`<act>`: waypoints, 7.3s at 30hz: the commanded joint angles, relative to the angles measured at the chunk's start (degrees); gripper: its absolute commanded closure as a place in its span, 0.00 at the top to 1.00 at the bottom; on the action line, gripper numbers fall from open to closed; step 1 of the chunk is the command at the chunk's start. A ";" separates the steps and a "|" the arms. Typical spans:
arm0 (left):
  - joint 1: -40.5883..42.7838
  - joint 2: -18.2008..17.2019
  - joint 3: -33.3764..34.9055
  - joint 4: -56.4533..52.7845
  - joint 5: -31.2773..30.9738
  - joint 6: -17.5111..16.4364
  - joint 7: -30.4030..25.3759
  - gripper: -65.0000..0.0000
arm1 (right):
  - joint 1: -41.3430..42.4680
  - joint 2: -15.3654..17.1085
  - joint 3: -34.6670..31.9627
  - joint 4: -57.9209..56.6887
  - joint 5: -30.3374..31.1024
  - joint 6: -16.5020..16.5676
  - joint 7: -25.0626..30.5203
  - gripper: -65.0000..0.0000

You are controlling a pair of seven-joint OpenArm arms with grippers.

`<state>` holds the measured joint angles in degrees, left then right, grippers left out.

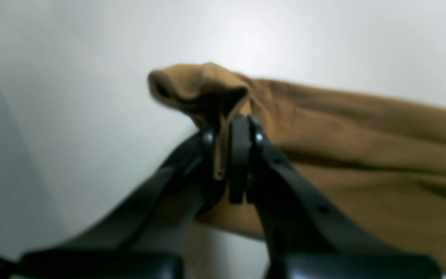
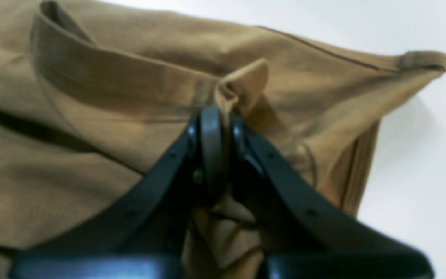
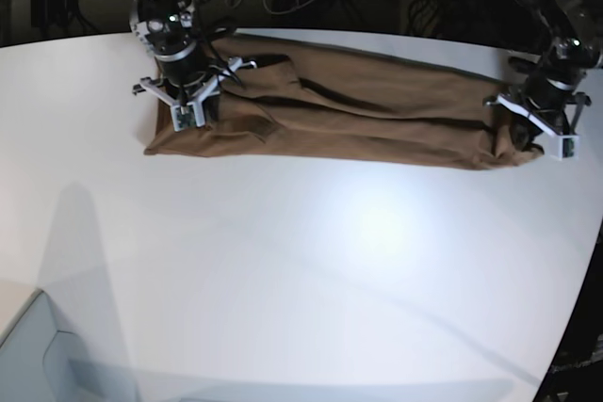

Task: Layout the t-shirt on the table in an organized manner, then fold the t-shirt properly
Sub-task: 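Grasp the strip end with the left gripper and fold it toward the right gripper, then release the folded end and regrasp the strip ends with both grippers, then lift the strip end with the right gripper and fold it over the left end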

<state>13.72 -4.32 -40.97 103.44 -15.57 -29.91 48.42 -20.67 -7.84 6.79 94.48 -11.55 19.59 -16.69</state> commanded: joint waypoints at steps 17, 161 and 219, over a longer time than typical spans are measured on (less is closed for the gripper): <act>-1.80 13.32 20.00 4.30 22.39 0.07 -1.61 0.00 | -0.83 -0.38 -0.24 0.86 0.52 -0.12 1.08 0.04; -2.33 2.60 26.16 -9.94 3.75 -0.64 0.15 0.23 | -3.11 -1.16 7.32 2.01 0.52 -0.47 1.08 0.67; 0.66 -4.61 14.82 -3.44 -10.49 -0.02 0.59 0.23 | -1.44 -1.16 -14.22 18.01 0.34 -0.47 -8.67 0.00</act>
<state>14.37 -8.25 -25.69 99.02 -26.06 -30.22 49.71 -22.52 -8.60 -7.16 111.39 -11.77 19.40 -26.83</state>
